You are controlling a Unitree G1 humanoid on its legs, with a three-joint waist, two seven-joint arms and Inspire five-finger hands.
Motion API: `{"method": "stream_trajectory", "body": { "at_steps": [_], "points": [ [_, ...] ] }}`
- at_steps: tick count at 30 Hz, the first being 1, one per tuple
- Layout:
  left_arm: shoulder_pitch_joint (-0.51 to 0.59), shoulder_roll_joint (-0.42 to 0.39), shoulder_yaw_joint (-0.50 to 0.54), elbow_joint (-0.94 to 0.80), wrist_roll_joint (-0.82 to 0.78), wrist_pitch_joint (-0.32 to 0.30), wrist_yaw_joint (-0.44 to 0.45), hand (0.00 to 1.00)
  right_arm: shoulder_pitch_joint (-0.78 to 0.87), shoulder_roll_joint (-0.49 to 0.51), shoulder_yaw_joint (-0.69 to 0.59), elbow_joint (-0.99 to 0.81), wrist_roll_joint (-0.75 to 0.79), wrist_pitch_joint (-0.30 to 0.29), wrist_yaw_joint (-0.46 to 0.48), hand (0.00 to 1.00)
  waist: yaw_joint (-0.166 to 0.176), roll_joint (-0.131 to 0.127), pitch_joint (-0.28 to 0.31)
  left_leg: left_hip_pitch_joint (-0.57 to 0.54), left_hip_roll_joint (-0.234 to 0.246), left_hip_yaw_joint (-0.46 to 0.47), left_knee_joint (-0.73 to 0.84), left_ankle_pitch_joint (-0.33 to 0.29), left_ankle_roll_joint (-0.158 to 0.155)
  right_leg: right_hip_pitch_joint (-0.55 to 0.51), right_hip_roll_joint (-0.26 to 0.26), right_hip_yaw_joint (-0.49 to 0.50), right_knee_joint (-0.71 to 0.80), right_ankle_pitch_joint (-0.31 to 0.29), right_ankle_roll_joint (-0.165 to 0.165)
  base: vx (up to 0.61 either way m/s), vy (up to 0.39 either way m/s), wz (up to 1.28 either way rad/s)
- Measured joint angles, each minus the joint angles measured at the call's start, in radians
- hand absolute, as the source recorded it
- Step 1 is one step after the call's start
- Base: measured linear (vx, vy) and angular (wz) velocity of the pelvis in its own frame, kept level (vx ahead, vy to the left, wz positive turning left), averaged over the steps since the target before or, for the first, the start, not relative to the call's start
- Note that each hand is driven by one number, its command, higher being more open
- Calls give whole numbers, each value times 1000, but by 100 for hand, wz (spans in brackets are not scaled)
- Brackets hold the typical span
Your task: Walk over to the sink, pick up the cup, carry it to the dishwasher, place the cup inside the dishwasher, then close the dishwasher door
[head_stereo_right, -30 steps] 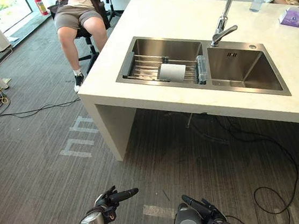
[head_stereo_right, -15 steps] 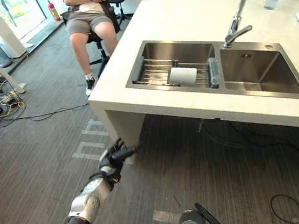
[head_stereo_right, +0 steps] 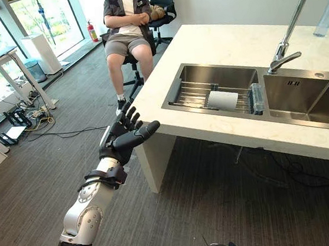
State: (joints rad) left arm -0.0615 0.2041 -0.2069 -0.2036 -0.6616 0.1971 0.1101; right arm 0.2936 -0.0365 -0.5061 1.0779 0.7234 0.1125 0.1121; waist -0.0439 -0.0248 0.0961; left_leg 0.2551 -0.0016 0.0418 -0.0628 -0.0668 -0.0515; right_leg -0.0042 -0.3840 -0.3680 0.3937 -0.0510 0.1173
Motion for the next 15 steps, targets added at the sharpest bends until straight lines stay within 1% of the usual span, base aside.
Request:
{"method": "stream_trajectory", "body": {
  "at_steps": [5, 8, 9, 10, 11, 12, 13, 14, 15],
  "points": [
    [-2, -2, -49, 1, -7, 0, -2, 100, 2, 0, 1, 16, 0, -8, 5, 100, -11, 3, -24, 10, 4, 10, 5, -4, 8, -29, -2, 15, 59, 0, -7, 42, -1, -6],
    [-7, -5, -57, 2, -6, -2, -2, 100, 2, -2, 3, 22, 0, -16, 15, 100, -15, 6, -24, 1, 13, 24, 68, -62, 0, -31, 0, 34, 83, -14, -29, 33, -26, -18],
    [-8, -7, -57, 5, -5, -7, -1, 100, 2, -7, 8, 33, -1, -20, 21, 100, -17, 23, -28, -27, 27, 30, 150, -120, 2, -31, 15, 40, 86, -37, -50, 49, -77, -33],
    [-10, -5, -57, 5, -3, -18, 0, 100, 2, -10, 21, 44, -1, -20, 21, 100, -24, 33, -40, -68, 52, 35, 252, -183, -8, -28, 49, 50, 79, -88, -48, 66, -93, -32],
    [-14, -4, -57, 5, -1, -29, 2, 100, 2, -11, 30, 46, -1, -20, 21, 100, -26, 40, -43, -86, 70, 39, 300, -214, -17, -25, 81, 55, 76, -126, -51, 120, -136, -39],
    [-14, -6, -58, 5, 12, -47, 11, 100, 3, -16, 50, 55, -2, -19, 19, 100, -23, 61, -55, -99, 119, 61, 368, -248, -39, -12, 169, 55, 63, -185, -74, 188, -158, -25],
    [-28, -11, -61, 6, 17, -55, 27, 100, 2, -22, 64, 62, -5, -18, 18, 100, -37, 87, -59, -180, 174, 61, 548, -270, -48, 10, 230, 71, 38, -198, -90, 210, -150, -25],
    [-35, -13, -63, 4, 17, -58, 35, 100, -3, -26, 60, 66, -7, -17, 15, 100, -39, 92, -56, -230, 192, 63, 661, -259, -49, 13, 242, 69, 47, -198, -86, 250, -172, -16],
    [-40, -28, -65, 4, 18, -63, 48, 100, -4, -43, 62, 64, -15, -15, 11, 100, -41, 98, -49, -293, 214, 55, 826, -188, -24, 43, 259, 74, 40, -209, -96, 245, -214, -33]
  ]
}}
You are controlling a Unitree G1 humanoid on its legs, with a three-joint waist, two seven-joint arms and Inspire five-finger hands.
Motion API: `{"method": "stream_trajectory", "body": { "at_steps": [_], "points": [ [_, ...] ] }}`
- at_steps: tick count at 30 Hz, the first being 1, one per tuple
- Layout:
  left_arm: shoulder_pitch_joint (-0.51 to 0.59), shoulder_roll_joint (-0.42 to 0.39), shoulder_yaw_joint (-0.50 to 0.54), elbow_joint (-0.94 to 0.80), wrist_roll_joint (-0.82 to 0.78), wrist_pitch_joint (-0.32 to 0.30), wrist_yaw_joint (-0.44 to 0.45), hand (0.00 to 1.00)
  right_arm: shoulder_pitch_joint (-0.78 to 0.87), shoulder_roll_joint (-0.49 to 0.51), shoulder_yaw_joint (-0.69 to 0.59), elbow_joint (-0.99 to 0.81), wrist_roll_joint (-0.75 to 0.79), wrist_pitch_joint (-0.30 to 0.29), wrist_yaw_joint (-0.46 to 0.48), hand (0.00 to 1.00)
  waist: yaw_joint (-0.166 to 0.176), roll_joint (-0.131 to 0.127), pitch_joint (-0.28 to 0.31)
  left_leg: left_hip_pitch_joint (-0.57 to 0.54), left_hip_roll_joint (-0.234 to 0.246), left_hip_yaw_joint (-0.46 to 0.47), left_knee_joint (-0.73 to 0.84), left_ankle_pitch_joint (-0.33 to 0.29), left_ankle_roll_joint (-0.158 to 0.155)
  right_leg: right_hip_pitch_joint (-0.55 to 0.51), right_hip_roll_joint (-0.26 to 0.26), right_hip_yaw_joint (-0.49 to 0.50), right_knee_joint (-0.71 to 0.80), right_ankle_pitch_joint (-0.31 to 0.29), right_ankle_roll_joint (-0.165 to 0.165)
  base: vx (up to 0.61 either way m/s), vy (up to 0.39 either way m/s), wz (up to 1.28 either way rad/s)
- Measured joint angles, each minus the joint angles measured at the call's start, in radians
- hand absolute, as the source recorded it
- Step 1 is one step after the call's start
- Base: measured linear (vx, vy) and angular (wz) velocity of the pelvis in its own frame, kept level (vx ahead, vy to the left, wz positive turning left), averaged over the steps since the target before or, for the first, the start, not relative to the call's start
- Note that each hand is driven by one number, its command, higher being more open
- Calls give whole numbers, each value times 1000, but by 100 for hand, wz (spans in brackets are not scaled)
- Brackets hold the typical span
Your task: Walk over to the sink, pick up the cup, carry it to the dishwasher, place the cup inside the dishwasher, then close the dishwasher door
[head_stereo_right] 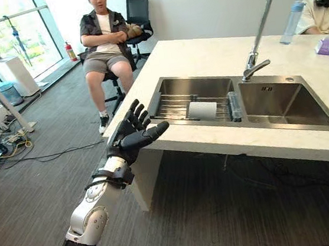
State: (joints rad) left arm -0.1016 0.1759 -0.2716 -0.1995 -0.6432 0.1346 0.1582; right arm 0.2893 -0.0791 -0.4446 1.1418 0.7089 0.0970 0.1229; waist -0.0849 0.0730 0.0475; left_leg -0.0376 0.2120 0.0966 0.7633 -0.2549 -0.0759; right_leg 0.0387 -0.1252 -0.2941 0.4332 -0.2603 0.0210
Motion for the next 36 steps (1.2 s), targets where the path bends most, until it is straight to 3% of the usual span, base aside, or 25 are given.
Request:
{"method": "stream_trajectory", "body": {
  "at_steps": [1, 2, 4, 6, 7, 8, 10, 11, 12, 14, 18, 21, 23, 25, 26, 27, 28, 29, 31, 32, 33, 34, 35, 36],
  "points": [
    [-2, -3, 0, 0, 10, -12, 1, 100, 0, -16, 0, -8, -7, 0, -5, 100, 1, -2, 20, -41, 8, -4, 123, 113, 23, 45, 0, 18, -32, -7, -8, 237, -203, -36],
    [-4, -8, -1, -1, 17, -18, 1, 100, -2, -22, 1, -14, -7, 0, -8, 100, 2, 0, 31, -62, 12, -5, 178, 154, 33, 69, 0, 25, -46, -8, -11, 210, -154, -39],
    [-7, -27, -4, -3, 18, -38, -9, 100, -1, -44, 0, -31, -6, -1, -17, 100, 8, 11, 35, -113, -6, -1, 226, 46, 24, 104, -3, 47, -70, -17, -27, 168, -76, -43],
    [-8, -31, -4, -15, 18, -67, -15, 100, -8, -53, 1, -69, -6, -3, -15, 100, 31, 1, 42, -146, -74, 6, 74, -34, 32, 135, -18, 100, -111, -17, -28, 199, -20, -70],
    [-8, -28, -4, -23, 18, -70, -14, 100, -11, -53, 2, -82, -6, -5, -12, 100, 35, -1, 43, -147, -91, 14, 4, -33, 32, 140, -21, 114, -119, -17, -28, 328, 100, -85],
    [-8, -24, -4, -50, 18, -92, -13, 100, -19, -64, 21, -96, -7, -12, -8, 100, 39, 0, 43, -140, -135, 20, -248, 19, 35, 155, -23, 148, -138, -19, -23, 287, 133, -65],
    [-9, -25, -3, -79, 19, -109, -11, 100, -29, -75, 23, -100, -9, -11, 1, 100, 41, 14, 43, -125, -144, 10, -430, 199, 47, 156, -4, 175, -142, -33, 5, 234, 160, -59],
    [-3, -6, 0, -85, 19, -138, -9, 100, -47, -52, 20, -84, -16, -11, 0, 100, 44, -16, 46, -93, -156, 38, -438, 229, 60, 169, -20, 199, -145, -46, 22, 216, 137, -56],
    [-3, 4, 11, -85, 20, -146, -6, 100, -48, -29, 21, -86, -26, -7, 10, 100, 44, -43, 37, -88, -168, 59, -460, 221, 66, 168, -38, 204, -167, -46, 24, 202, 103, -48],
    [-3, 6, 38, -77, 39, -154, -3, 100, -59, -10, 20, -76, -31, 0, 12, 100, 43, -56, 47, -93, -171, 82, -458, 206, 70, 169, -47, 218, -200, -30, 43, 158, 58, -30],
    [19, 13, 80, -73, 61, -156, 33, 100, -65, -9, 18, -49, -59, 17, 8, 100, 47, -59, 50, -91, -165, 117, -438, 159, 69, 171, -58, 239, -225, -20, 53, 110, 32, -32],
    [25, 6, 100, -73, 86, -156, 39, 100, -67, -22, 16, -48, -86, 36, 4, 100, 50, -55, 46, -72, -156, 143, -451, 143, 64, 125, -61, 204, -134, -15, 63, 76, 9, -29],
    [26, 4, 101, -73, 97, -154, 37, 100, -61, -25, 9, -42, -107, 45, -12, 100, 47, -58, 48, -37, -157, 147, -486, 141, 68, 34, -83, 178, 71, -6, 118, 78, 34, -7],
    [37, 4, 100, -73, 117, -143, 33, 100, -38, -24, -9, -41, -105, 51, -36, 100, 42, -72, 52, 27, -183, 134, -536, 141, 77, -64, -142, 167, 321, 72, 221, 121, 61, 18],
    [44, 4, 100, -72, 119, -142, 33, 100, -32, -24, -16, -40, -104, 53, -42, 100, 39, -63, 49, 45, -184, 127, -548, 143, 82, -78, -158, 157, 366, 87, 218, 121, 53, 29],
    [53, 4, 101, -72, 134, -143, 33, 100, -22, -20, -35, -36, -102, 55, -43, 100, 38, -58, 48, 68, -184, 115, -562, 140, 85, -84, -182, 119, 389, 47, 168, 125, 12, 22],
    [54, 6, 102, -72, 134, -143, 34, 100, -22, -17, -43, -35, -100, 55, -43, 100, 39, -57, 46, 75, -183, 110, -568, 139, 83, -92, -195, 97, 378, 16, 141, 121, -41, 29],
    [54, 11, 105, -72, 137, -150, 35, 100, -24, -18, -57, -35, -100, 54, -44, 100, 39, -55, 47, 80, -169, 92, -573, 138, 75, -106, -206, 65, 315, -17, 114, 145, -105, 35],
    [53, 25, 97, -72, 156, -160, 35, 100, -24, -16, -60, -35, -96, 51, -47, 100, 37, -46, 53, 77, -132, 57, -578, 139, 47, -125, -205, 55, 163, -22, 106, 129, -177, 48],
    [50, 45, 85, -72, 168, -163, 34, 100, -24, -14, -57, -36, -74, 51, -53, 100, 35, -53, 51, 71, -111, 28, -577, 140, 22, -129, -200, 71, 50, 5, 107, 144, -292, 63],
    [46, 72, 78, -72, 173, -166, 29, 100, -22, -5, -54, -34, -64, 54, -61, 100, 36, -79, 44, 64, -111, 1, -574, 143, -17, -124, -206, 96, -71, 125, 84, 194, -437, 87],
    [39, 96, 80, -66, 173, -171, 22, 100, -21, 11, -53, -23, -64, 55, -70, 100, 34, -114, 44, 69, -113, -28, -573, 140, -46, -105, -214, 109, -93, 184, 164, 179, -422, 64],
    [40, 92, 80, -62, 173, -171, 20, 100, -21, 12, -54, -21, -63, 56, -74, 100, 36, -110, 44, 71, -104, -32, -574, 143, -53, -98, -203, 102, -99, 171, 171, 183, -432, 46],
    [47, 54, 78, -63, 173, -172, 10, 100, -23, -3, -55, -21, -64, 58, -82, 100, 49, -65, 44, 69, -47, -40, -589, 153, -75, -88, -149, 70, -126, 159, 152, 167, -335, 14]
  ]
}}
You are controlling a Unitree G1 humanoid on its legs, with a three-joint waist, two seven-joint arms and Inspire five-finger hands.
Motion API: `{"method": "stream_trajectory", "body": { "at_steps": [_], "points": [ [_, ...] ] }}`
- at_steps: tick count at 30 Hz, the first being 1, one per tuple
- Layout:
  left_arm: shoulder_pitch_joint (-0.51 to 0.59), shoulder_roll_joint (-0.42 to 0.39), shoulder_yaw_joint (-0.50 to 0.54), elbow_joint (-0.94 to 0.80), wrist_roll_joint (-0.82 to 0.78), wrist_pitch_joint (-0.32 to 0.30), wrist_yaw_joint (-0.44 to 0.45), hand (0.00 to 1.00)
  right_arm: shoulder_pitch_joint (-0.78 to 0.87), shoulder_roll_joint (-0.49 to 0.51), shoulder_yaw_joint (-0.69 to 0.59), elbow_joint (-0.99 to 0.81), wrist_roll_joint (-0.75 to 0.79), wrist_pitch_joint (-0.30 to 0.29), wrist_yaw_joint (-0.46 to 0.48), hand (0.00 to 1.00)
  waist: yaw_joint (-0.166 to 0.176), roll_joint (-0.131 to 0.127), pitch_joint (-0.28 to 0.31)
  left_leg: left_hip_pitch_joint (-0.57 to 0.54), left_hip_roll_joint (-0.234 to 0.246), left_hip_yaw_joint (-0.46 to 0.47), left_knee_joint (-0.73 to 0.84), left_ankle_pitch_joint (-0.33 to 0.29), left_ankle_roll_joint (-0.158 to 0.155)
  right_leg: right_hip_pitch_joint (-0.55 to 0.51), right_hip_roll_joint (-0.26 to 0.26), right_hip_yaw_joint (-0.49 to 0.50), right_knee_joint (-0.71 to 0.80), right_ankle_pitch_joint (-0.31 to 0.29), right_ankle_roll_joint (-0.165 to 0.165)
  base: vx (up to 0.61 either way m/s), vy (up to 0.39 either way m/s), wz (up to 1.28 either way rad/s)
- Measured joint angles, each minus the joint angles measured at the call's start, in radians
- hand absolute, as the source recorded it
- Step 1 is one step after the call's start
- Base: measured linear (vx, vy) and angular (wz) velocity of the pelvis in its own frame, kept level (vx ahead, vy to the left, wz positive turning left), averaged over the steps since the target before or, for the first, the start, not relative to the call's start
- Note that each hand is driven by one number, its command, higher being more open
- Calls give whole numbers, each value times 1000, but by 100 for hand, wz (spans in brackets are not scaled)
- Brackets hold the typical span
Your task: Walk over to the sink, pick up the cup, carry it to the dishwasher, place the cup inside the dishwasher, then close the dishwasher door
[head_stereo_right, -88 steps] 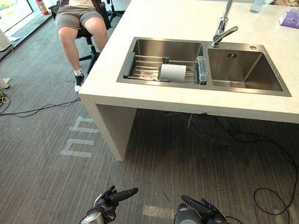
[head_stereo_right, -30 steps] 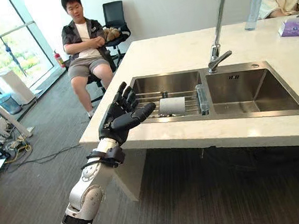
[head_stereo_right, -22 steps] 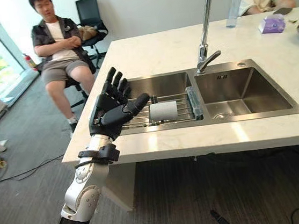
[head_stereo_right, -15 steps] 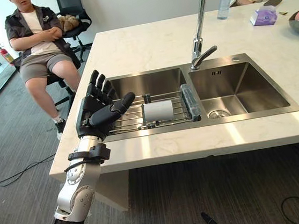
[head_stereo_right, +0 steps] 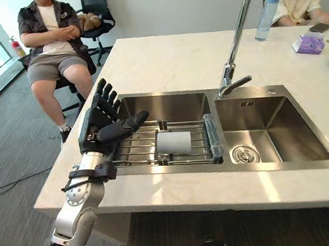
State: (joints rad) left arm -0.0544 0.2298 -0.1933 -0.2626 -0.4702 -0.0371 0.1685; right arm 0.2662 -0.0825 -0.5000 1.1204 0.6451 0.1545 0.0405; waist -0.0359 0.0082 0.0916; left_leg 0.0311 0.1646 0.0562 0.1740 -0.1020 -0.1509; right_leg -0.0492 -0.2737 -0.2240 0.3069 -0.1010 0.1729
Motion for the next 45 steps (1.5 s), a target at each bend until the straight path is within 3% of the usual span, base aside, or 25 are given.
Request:
{"method": "stream_trajectory", "body": {
  "at_steps": [1, 3, 5, 13, 18, 22, 27, 33, 38, 45],
  "points": [
    [0, -15, 0, -5, 0, -2, -9, 100, -5, -16, 2, -3, -2, 3, -1, 100, 1, 23, -2, 2, 24, 4, -18, 10, -8, 0, 25, -10, -10, -3, -8, 145, -277, 8],
    [-5, -20, 0, -15, 2, -2, -29, 100, -22, -36, 6, -5, -6, 11, -6, 100, -4, 39, -9, 13, 59, 42, -41, 24, -11, 2, 62, -12, -24, -4, -22, 119, -169, -13],
    [-21, -24, -1, -18, 4, -3, -58, 100, -23, -36, 18, -23, -6, 13, -5, 100, -5, 36, -8, 22, 77, 74, -41, 25, -11, 12, 82, -10, -43, 0, -30, 94, -89, -18],
    [-24, 8, -15, -19, 181, -47, -134, 100, -22, -5, 66, -44, 37, 72, -33, 100, -7, 20, 3, 29, 65, 138, -49, 25, -11, 39, 81, 16, -157, 73, -17, 1, 38, -12],
    [-34, 114, -98, -12, 337, -59, -247, 100, -13, -12, 110, -72, 38, 82, -46, 100, -18, 15, 7, 27, 53, 154, -45, 21, -7, 80, 81, 25, -269, 145, -11, -69, 36, -9],
    [-99, 215, -129, 56, 383, -58, -320, 100, -9, -32, 161, -110, 38, 98, -50, 100, -36, 16, 7, 21, 49, 156, -50, 23, -6, 86, 81, 26, -300, 168, -10, -46, 5, -2],
    [-171, 282, -126, 113, 397, -59, -323, 100, -3, -36, 172, -118, 41, 101, -50, 100, -48, 19, 6, 21, 42, 161, -56, 27, -7, 87, 76, 30, -316, 178, -7, 3, 4, -2],
    [-222, 301, -128, 152, 414, -63, -298, 100, 0, -41, 184, -131, 63, 101, -43, 100, -63, 19, 6, 21, 36, 162, -62, 27, -7, 89, 72, 29, -325, 179, -5, 5, 1, 0],
    [-236, 307, -135, 181, 425, -82, -261, 100, 6, -43, 184, -130, 77, 101, -37, 100, -67, 25, 4, 26, 36, 168, -64, 27, -7, 93, 72, 32, -336, 186, -5, -7, -1, -2],
    [-237, 352, -210, 315, 533, -78, -292, 100, 13, -46, 192, -138, 77, 101, -28, 100, -96, 36, 1, 25, 31, 177, -67, 28, -6, 108, 73, 35, -391, 218, -6, -17, -1, -3]
  ]
}}
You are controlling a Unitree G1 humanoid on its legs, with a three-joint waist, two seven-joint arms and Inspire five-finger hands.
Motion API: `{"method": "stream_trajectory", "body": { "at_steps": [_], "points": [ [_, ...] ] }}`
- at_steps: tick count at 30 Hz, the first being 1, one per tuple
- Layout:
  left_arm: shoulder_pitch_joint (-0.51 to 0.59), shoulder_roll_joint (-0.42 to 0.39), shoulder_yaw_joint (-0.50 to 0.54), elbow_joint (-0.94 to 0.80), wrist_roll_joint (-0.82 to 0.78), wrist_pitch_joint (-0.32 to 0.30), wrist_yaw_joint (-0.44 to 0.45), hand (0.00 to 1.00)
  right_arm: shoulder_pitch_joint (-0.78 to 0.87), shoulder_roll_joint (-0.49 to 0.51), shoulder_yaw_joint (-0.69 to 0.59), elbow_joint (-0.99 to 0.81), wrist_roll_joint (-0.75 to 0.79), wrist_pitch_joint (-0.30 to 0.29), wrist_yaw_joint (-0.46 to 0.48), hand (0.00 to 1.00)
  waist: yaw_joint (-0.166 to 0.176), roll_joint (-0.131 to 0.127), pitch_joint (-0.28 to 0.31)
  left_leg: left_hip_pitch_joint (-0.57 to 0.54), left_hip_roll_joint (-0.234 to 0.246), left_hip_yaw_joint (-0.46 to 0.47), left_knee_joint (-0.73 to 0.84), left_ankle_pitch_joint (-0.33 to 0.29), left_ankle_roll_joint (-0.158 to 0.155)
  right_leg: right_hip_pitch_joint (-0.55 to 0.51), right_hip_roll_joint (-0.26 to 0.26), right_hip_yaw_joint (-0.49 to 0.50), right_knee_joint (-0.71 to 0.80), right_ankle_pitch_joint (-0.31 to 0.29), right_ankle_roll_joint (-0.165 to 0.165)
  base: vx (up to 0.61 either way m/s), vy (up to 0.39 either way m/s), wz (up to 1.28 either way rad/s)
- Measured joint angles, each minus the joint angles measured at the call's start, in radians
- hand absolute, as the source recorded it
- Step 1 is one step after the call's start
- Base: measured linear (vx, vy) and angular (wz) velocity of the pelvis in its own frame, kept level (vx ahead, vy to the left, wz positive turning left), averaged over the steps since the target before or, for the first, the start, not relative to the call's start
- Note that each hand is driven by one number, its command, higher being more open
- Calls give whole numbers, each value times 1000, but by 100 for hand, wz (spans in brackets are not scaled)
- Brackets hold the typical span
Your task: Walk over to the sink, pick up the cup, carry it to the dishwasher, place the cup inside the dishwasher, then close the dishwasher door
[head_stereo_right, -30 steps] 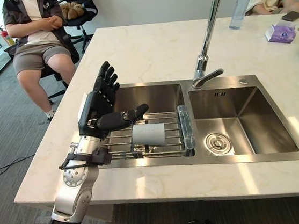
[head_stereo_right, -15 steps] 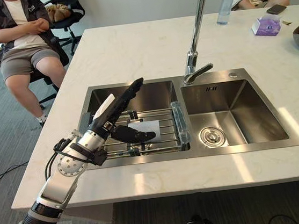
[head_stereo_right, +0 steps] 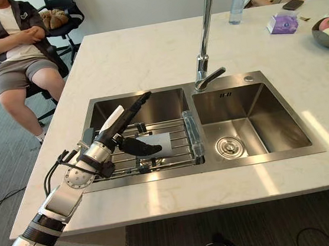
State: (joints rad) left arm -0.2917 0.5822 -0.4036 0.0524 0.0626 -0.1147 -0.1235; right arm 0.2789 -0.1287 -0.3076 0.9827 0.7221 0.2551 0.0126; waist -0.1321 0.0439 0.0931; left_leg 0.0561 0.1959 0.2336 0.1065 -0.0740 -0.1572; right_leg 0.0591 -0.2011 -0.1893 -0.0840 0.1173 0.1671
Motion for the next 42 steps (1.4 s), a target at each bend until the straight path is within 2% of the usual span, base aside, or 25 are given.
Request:
{"method": "stream_trajectory", "body": {
  "at_steps": [5, 19, 23, 30, 33, 42],
  "points": [
    [0, 35, -48, 42, 35, 15, -48, 100, 2, 0, 10, -19, 0, 0, -6, 100, -19, 1, 1, 1, -1, 3, -7, 0, 0, -5, 0, 0, 0, 0, 0, 0, -1, -1],
    [-27, 62, -58, 74, 34, 13, -31, 100, 6, -8, 13, -23, 2, -2, -8, 100, -32, 15, 0, 10, -11, 6, -33, 15, 2, -8, -7, -7, -2, 3, 3, -10, -4, 0],
    [-45, 61, -65, 108, -85, 53, -81, 100, 7, -8, 12, -26, 2, 0, -11, 100, -35, 16, 1, 14, -11, 7, -39, 19, 1, -9, -6, -7, -4, 4, 2, -8, -3, 0],
    [-94, 61, -65, 162, -261, 176, -204, 100, 7, -8, -1, -29, 2, 2, -10, 100, -38, 19, 3, 19, -14, 11, -50, 22, 1, -8, -8, -7, -2, 5, 4, 0, 0, 0],
    [-104, 61, -66, 189, -291, 195, -243, 100, 7, -8, -3, -29, 2, 3, -10, 100, -39, 22, 4, 23, -16, 13, -53, 22, 2, -6, -10, -7, -2, 5, 5, 0, 0, 0],
    [-117, 61, -66, 200, -330, 226, -269, 100, 7, -7, -2, -31, 2, 4, -13, 100, -45, 22, 4, 28, -20, 14, -63, 27, 3, -7, -13, -7, -4, 6, 6, -4, -1, 0]
  ]
}}
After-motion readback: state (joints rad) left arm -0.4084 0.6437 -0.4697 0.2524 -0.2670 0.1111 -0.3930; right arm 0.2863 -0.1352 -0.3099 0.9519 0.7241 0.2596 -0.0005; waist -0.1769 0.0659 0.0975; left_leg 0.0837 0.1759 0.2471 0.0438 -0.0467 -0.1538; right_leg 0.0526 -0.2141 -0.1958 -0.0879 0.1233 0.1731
